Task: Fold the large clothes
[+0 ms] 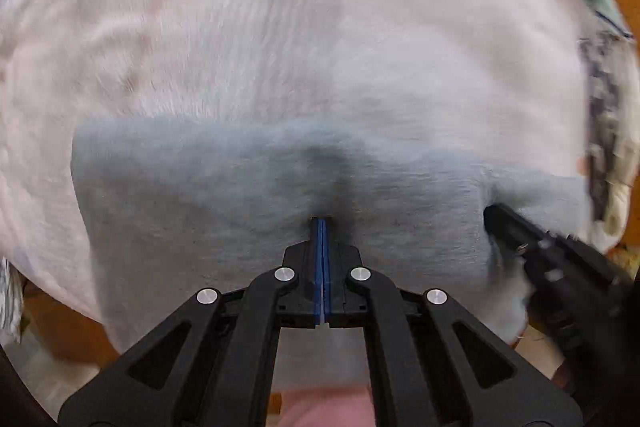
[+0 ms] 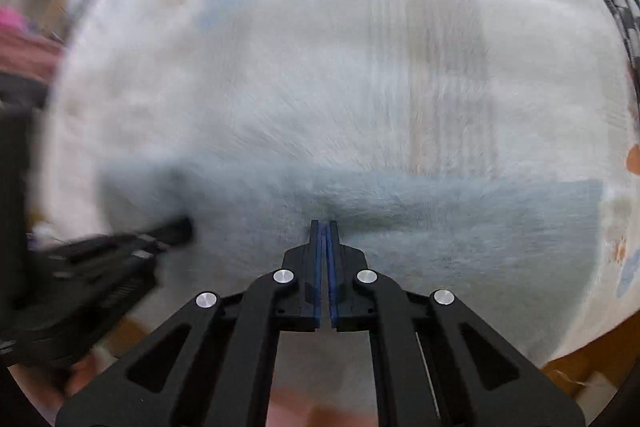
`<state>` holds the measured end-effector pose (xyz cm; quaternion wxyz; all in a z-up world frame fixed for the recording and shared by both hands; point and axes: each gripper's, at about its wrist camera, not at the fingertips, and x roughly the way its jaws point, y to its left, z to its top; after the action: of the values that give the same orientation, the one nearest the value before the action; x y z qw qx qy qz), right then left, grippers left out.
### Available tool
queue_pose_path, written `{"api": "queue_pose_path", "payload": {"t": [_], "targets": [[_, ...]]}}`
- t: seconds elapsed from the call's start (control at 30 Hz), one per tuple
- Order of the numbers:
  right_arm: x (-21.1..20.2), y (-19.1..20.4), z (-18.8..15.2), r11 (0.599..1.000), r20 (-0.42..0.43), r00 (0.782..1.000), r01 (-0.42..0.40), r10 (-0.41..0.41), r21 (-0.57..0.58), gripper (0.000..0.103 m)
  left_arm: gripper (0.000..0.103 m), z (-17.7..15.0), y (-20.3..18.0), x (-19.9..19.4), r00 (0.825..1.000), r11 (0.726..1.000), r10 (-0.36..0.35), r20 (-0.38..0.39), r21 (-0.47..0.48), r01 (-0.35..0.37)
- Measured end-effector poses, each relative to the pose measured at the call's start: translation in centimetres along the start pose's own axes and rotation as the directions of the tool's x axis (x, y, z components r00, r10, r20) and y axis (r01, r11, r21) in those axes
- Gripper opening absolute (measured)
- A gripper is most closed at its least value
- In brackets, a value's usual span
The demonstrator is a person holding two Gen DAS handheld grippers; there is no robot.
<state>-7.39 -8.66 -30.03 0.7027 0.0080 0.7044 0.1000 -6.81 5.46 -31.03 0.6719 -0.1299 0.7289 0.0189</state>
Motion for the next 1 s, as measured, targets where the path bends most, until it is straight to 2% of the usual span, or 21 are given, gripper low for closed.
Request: {"api": "queue_pose_path", "payload": {"t": [0.1,0.23,0.27,0.33,0.37,0.4,0.43,0.47,0.53,0.57,0.6,0.63,0.7,0.73,0.77,0.8,0.83,0.9,0.93,0.97,1.0], "targets": [[1.6,0.2,0.6,0.999,0.020,0.999,0.041,-0.041,0.009,0.000,0.003,1.3,0.2,1.5,0.999,1.000,0.010,-0.035,-0.022,-0.010],[-0.5,-2.5,1.5,0.992,-0.035,0.996,-0.075,0.079,0.104,0.000,0.003,1.8,1.3,-0.5,0.997,0.998,-0.041,-0.071,-0.047,0.037],[-2.1,-3.5,1.7,0.990,-0.024,0.998,-0.054,0.058,0.133,0.000,0.003,1.8,2.0,-2.0,0.999,0.998,-0.015,-0.051,-0.055,0.013],[-3.8,-5.7,1.8,0.990,-0.001,0.999,0.051,-0.052,0.130,0.000,0.003,1.7,3.7,-3.5,0.999,0.996,0.036,-0.010,-0.084,-0.037],[-3.0,-6.7,1.5,0.989,-0.019,0.998,0.065,-0.063,0.131,0.000,0.003,1.7,4.8,-3.1,0.998,0.991,0.054,-0.015,-0.120,-0.055],[-1.0,-8.0,1.3,0.988,-0.057,0.998,0.031,-0.022,0.149,0.000,0.002,1.9,6.0,-1.9,0.995,0.983,0.086,-0.047,-0.159,-0.093],[0.5,-8.7,1.4,0.986,-0.055,0.998,-0.005,0.015,0.164,0.000,0.002,2.2,7.5,0.4,0.990,0.974,0.090,-0.106,-0.200,-0.110],[0.9,-8.3,1.8,0.991,-0.049,0.999,0.000,0.007,0.137,0.000,0.003,2.5,8.4,1.3,0.993,0.969,0.048,-0.111,-0.234,-0.073],[0.6,-6.6,2.6,0.997,-0.076,0.995,0.073,-0.070,0.037,0.000,0.003,3.0,8.4,0.0,0.991,0.973,0.045,-0.123,-0.220,-0.072],[-0.5,-6.3,2.7,0.996,-0.074,0.994,0.087,-0.085,0.020,0.000,0.003,3.0,8.4,-0.8,0.990,0.976,0.098,-0.103,-0.184,-0.116],[-1.3,-6.5,2.7,0.996,-0.061,0.995,0.086,-0.084,0.035,0.000,0.003,2.7,8.5,-1.7,0.978,0.970,0.186,-0.090,-0.141,-0.197],[-2.7,-7.4,2.4,0.992,-0.031,0.994,0.106,-0.104,0.067,0.000,0.003,2.4,9.0,-2.1,0.975,0.968,0.201,-0.090,-0.133,-0.212],[-2.7,-9.4,1.5,0.984,-0.011,0.991,0.137,-0.136,0.116,0.000,0.003,1.6,10.6,-2.8,0.982,0.969,0.167,-0.087,-0.168,-0.180],[-0.9,-11.3,0.8,0.973,-0.049,0.986,0.167,-0.161,0.157,0.000,0.003,1.2,11.6,-2.5,0.980,0.965,0.172,-0.097,-0.182,-0.187],[0.3,-12.5,0.2,0.972,-0.062,0.992,0.119,-0.108,0.201,0.000,0.003,0.9,12.3,-2.1,0.974,0.959,0.195,-0.116,-0.186,-0.214],[0.4,-13.3,0.3,0.964,-0.040,0.997,0.070,-0.062,0.257,0.000,0.002,0.5,13.1,-1.8,0.955,0.942,0.255,-0.151,-0.186,-0.281],[-0.1,-13.3,0.7,0.957,-0.058,0.997,0.064,-0.050,0.284,0.000,0.002,0.1,13.4,-2.1,0.951,0.937,0.266,-0.159,-0.187,-0.294],[-2.3,-12.4,1.0,0.956,-0.035,0.997,0.075,-0.068,0.284,0.001,0.002,-0.9,13.5,-4.1,0.971,0.952,0.209,-0.112,-0.203,-0.228],[-4.2,-11.6,0.9,0.957,0.005,0.996,0.081,-0.085,0.277,0.003,0.002,-1.5,13.5,-5.2,0.976,0.957,0.199,-0.093,-0.197,-0.214],[-5.5,-10.7,0.8,0.961,0.036,0.996,0.064,-0.077,0.271,0.003,0.002,-1.9,12.9,-6.2,0.979,0.962,0.190,-0.075,-0.185,-0.201],[-6.9,-9.5,0.4,0.967,0.069,0.997,0.016,-0.035,0.255,0.004,0.002,-2.5,11.7,-7.4,0.985,0.970,0.165,-0.041,-0.171,-0.170]]}}
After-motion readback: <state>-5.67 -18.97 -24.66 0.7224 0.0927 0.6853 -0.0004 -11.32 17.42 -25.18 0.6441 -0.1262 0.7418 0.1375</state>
